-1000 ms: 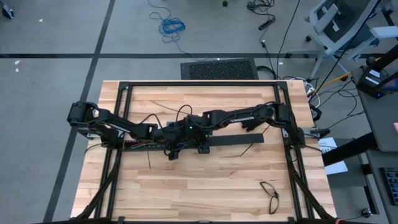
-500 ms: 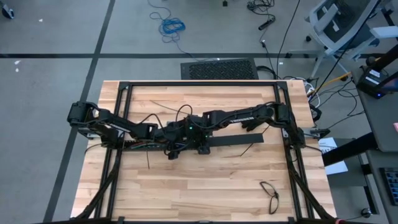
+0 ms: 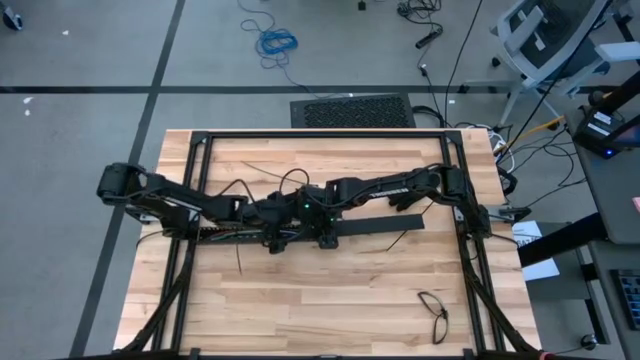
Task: Ziptie cables
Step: Close the cable duct
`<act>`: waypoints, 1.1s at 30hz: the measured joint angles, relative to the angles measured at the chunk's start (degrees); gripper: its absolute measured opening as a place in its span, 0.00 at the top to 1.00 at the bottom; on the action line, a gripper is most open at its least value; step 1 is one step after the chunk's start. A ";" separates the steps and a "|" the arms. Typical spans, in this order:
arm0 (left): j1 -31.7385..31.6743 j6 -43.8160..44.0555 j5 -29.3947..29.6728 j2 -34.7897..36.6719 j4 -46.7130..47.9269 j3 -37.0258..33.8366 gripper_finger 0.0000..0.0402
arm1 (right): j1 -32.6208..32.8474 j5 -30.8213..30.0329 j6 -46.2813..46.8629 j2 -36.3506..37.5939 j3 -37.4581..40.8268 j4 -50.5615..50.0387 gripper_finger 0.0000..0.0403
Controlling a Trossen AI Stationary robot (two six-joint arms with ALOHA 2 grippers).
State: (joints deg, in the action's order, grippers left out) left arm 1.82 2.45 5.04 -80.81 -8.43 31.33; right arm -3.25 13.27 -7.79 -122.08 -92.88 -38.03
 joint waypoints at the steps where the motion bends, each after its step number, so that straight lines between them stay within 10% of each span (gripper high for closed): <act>1: -0.01 0.04 0.15 1.14 0.36 0.00 0.06 | 0.03 0.09 -0.02 0.00 0.01 -0.02 0.36; 10: 0.02 0.25 0.18 9.59 3.73 0.00 0.06 | 0.04 0.12 -0.05 0.02 0.02 0.08 0.36; 33: 0.19 19.63 -5.83 5.22 1.97 0.02 0.06 | -0.02 -0.19 1.02 0.04 0.00 -0.03 0.36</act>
State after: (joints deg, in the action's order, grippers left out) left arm 2.01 22.08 -0.80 -75.59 -6.46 31.35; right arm -3.27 13.08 -6.76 -122.04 -92.88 -38.06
